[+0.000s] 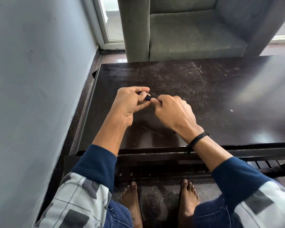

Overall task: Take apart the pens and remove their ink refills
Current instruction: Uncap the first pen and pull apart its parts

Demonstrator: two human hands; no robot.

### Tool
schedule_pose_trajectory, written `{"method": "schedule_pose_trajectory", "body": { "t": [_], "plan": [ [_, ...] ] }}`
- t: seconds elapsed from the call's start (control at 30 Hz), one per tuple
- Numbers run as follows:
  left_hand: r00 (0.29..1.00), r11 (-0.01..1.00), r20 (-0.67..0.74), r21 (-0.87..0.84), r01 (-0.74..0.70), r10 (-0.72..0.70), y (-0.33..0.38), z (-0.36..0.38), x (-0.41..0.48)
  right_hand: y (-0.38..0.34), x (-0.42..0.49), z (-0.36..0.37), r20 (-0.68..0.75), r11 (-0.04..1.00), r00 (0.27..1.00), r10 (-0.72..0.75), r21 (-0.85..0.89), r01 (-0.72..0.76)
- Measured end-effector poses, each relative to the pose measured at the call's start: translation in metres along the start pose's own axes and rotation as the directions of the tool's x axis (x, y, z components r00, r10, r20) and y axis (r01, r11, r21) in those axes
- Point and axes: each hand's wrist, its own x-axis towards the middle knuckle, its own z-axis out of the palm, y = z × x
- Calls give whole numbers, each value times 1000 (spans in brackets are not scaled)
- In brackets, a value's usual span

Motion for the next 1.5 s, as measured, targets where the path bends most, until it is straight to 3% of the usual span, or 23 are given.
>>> {"method": "schedule_pose_trajectory", "body": {
  "t": [0.2,0.47,0.53,0.63,0.7,0.8,0.87,0.97,1.27,1.4,1.5],
  "plan": [
    [1000,1000,3,12,-11,11,2,-5,3,0,2,-1,40,995,999,34,88,-37],
    [988,999,-150,36,-20,25,10,-25,11,13,8,-6,147,999,989,-19,52,12],
    [974,991,-213,122,-45,71,11,-32,15,19,10,-8,120,997,993,18,66,-26],
    [955,901,-225,426,-81,192,5,-34,21,22,13,-12,32,975,995,92,200,-97],
    [970,756,-141,652,-57,195,0,-27,19,21,17,-13,16,893,987,161,423,-153],
    [989,515,-52,857,-26,137,-8,-13,13,19,20,-15,129,591,954,270,760,-269],
    [991,419,-29,908,-28,129,-11,-8,9,19,19,-19,176,443,931,320,840,-311],
    [995,326,2,945,-35,99,-13,-7,5,23,17,-24,201,325,898,392,883,-339],
    [999,345,13,938,-27,43,-17,-5,7,29,19,-24,195,343,886,420,870,-354],
    [996,367,3,930,-36,91,-14,-8,8,29,21,-23,194,351,891,410,868,-350],
    [990,443,-10,895,-55,144,-9,-12,14,28,22,-23,197,344,896,398,873,-345]
  ]
}}
